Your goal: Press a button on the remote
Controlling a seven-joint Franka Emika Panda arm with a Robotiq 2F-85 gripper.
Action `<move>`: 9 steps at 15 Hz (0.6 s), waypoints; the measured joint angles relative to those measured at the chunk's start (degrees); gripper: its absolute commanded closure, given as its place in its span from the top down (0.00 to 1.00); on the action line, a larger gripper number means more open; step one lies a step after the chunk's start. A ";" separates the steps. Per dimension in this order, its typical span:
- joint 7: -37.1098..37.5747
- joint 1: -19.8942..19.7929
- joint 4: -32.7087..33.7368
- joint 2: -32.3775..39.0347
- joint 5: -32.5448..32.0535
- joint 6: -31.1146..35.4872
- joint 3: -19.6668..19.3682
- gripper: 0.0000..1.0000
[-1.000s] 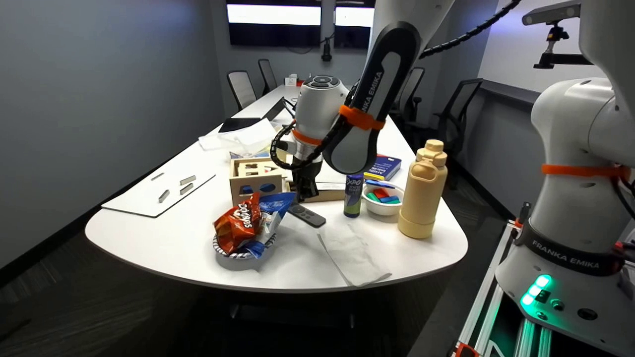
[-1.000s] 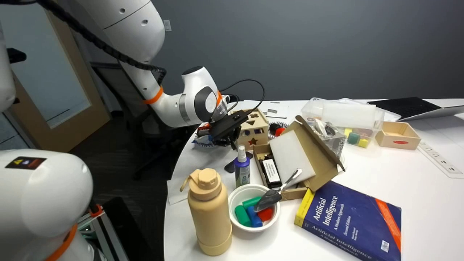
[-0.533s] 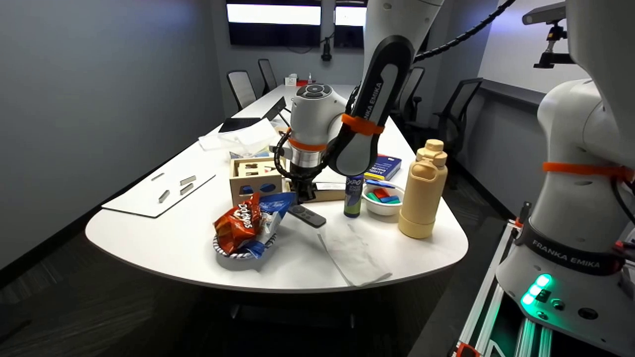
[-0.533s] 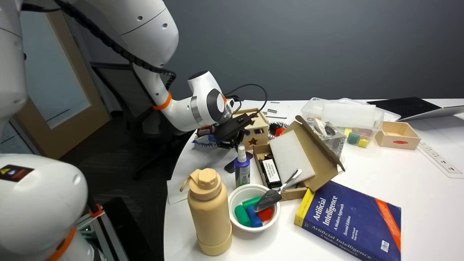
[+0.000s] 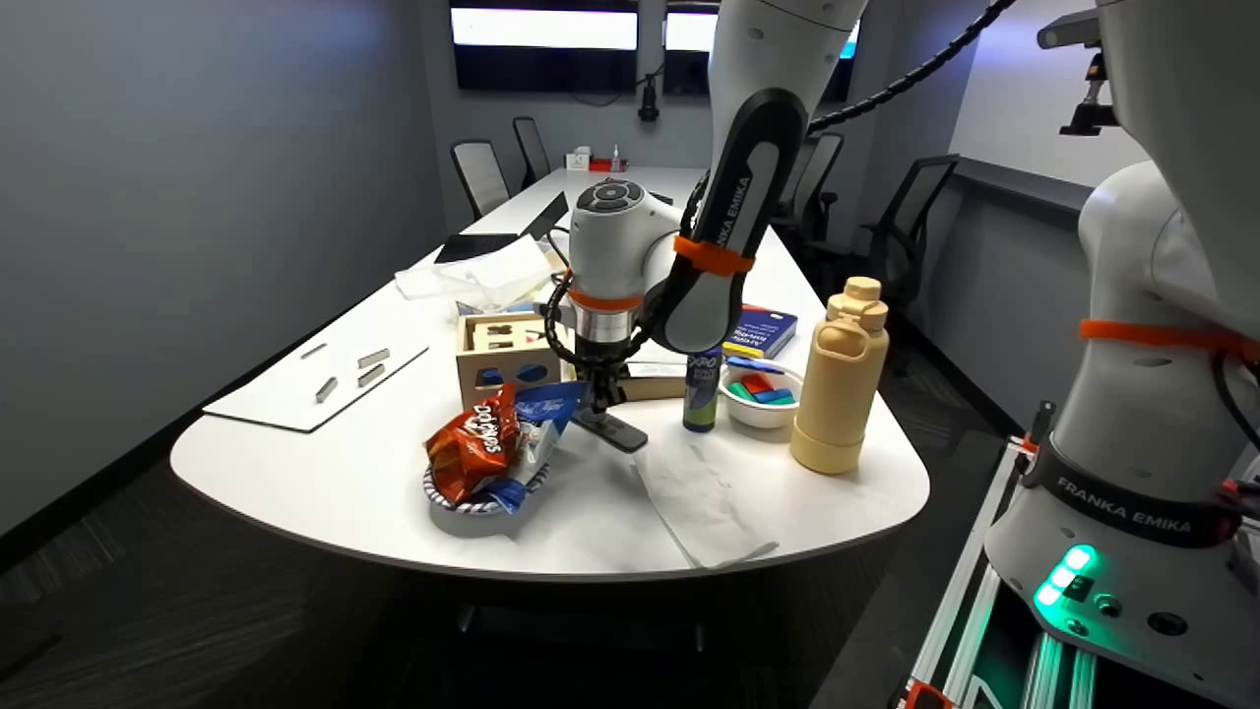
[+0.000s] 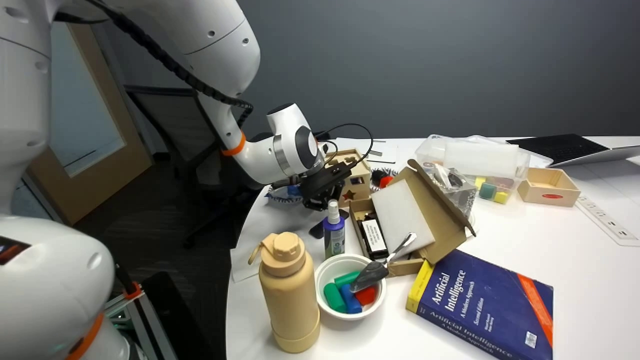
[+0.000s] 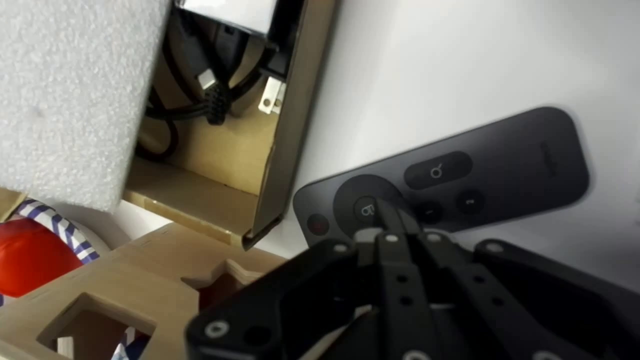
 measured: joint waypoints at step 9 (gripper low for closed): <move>1.97 -10.08 2.19 1.54 -2.10 -0.89 9.18 0.00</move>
